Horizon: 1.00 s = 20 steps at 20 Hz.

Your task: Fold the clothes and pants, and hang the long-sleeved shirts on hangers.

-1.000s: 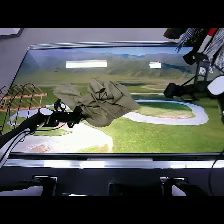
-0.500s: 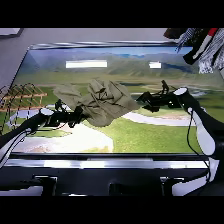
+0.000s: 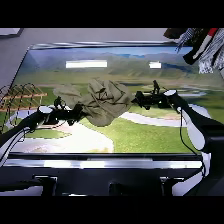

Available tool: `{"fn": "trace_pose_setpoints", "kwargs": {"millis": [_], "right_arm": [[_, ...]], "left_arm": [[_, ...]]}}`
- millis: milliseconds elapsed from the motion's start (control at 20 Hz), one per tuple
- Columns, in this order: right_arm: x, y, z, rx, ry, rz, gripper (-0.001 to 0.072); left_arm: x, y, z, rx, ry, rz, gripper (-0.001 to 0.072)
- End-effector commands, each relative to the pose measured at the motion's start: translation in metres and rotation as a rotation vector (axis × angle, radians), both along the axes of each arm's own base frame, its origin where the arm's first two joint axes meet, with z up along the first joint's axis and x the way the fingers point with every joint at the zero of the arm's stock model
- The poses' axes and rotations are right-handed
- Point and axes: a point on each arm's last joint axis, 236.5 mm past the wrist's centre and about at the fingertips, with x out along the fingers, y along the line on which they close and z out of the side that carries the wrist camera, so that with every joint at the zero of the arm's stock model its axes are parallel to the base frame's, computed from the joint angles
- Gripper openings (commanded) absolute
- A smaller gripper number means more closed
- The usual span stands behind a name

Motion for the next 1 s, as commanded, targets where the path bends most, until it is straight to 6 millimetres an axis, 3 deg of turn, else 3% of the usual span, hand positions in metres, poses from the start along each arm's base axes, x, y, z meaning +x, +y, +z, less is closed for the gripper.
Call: {"fn": "trace_pose_setpoints", "kwargs": {"millis": [0,150,250,350,400,500,600,750,850,950], "right_arm": [[0.035,-0.016,0.085,-0.004,-0.195,-0.04,0.0025],[0.054,-0.065,0.233,-0.101,-0.477,-0.13,0.0025],[0.037,-0.095,0.335,-0.191,-0.675,-0.199,0.0024],[-0.002,-0.119,0.426,-0.285,-0.857,-0.27,0.0025],[-0.028,-0.129,0.467,-0.341,-0.945,-0.311,0.0025],[-0.088,-0.152,0.534,-0.468,-1.088,-0.417,0.0025],[-0.154,-0.177,0.582,-0.582,-1.188,-0.557,0.0025],[-0.243,-0.2,0.619,-0.669,-1.262,-0.719,0.0026],[-0.286,-0.204,0.633,-0.672,-1.306,-0.781,0.0026],[-0.304,-0.208,0.64,-0.655,-1.323,-0.83,0.0026]], "left_arm": [[0.029,0.009,0.054,0.069,-0.148,-0.098,0.0015],[0.068,0.037,0.166,0.256,-0.378,-0.171,0.0015],[0.075,0.055,0.258,0.381,-0.545,-0.172,0.0015],[0.06,0.062,0.36,0.425,-0.756,-0.14,0.0016],[0.044,0.063,0.412,0.428,-0.871,-0.111,0.0016],[0.002,0.072,0.491,0.452,-1.049,-0.058,0.0016],[-0.049,0.089,0.545,0.492,-1.17,0.026,0.0017],[-0.111,0.119,0.578,0.539,-1.217,0.154,0.0017],[-0.144,0.133,0.588,0.556,-1.232,0.209,0.0017],[-0.162,0.141,0.594,0.574,-1.248,0.241,0.0017]]}}
